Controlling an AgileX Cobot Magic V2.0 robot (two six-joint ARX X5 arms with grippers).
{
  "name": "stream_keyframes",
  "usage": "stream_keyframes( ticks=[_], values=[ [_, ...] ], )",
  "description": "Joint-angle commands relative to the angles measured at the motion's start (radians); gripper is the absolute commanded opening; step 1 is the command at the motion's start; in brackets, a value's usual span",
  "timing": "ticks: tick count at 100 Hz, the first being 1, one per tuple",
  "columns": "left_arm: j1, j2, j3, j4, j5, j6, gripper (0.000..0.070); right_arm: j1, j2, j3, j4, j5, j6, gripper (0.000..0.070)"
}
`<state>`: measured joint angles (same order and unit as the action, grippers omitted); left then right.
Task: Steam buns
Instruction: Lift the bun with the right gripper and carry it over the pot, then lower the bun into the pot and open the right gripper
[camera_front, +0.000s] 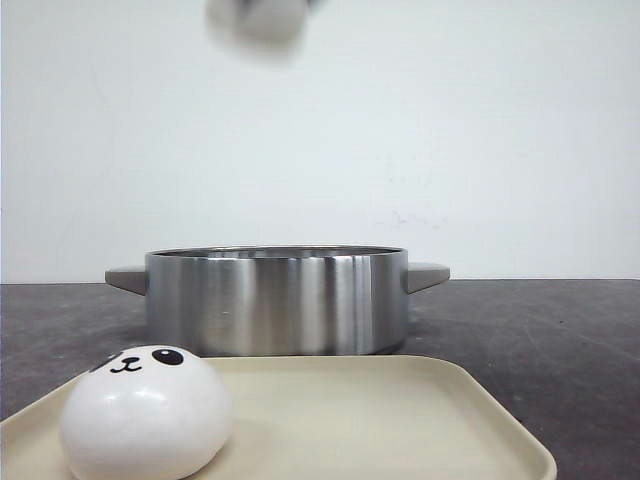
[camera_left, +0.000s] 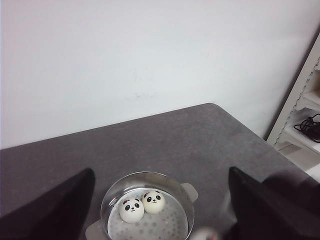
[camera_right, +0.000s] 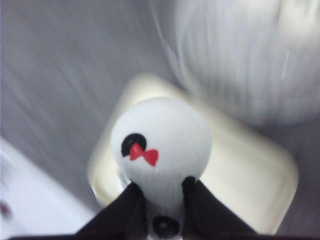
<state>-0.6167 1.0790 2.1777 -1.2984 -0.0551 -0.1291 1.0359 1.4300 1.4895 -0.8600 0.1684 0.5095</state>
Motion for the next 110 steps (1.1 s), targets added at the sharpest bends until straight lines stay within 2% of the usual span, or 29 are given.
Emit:
stream_keyframes(
  ticks=[1, 22, 31, 39, 54, 81, 110],
  values=[
    [-0.007, 0.011, 0.025, 0.012, -0.009, 0.013, 0.0498, -0.037, 0.038, 0.092, -0.005, 0.033, -0.124, 0.0],
    [-0.007, 0.012, 0.025, 0.012, -0.01, 0.013, 0.0498, -0.243, 0.191, 0.213, -0.006, -0.071, -0.225, 0.0],
    [-0.007, 0.012, 0.025, 0.012, -0.01, 0.013, 0.0498, -0.31, 0.283, 0.22, -0.002, -0.153, -0.233, 0.0],
    [-0.007, 0.012, 0.025, 0.012, -0.01, 0.014, 0.0498, -0.347, 0.359, 0.22, -0.005, -0.205, -0.232, 0.0],
    [-0.007, 0.012, 0.025, 0.009, -0.01, 0.014, 0.0498, -0.366, 0.475, 0.22, -0.011, -0.248, -0.232, 0.0],
    [-0.007, 0.012, 0.025, -0.019, -0.01, 0.013, 0.0498, -0.37, 0.606, 0.22, -0.015, -0.247, -0.229, 0.0],
    [-0.007, 0.012, 0.025, -0.04, -0.01, 0.013, 0.0498, -0.385, 0.652, 0.22, -0.023, -0.246, -0.209, 0.0]
  ],
)
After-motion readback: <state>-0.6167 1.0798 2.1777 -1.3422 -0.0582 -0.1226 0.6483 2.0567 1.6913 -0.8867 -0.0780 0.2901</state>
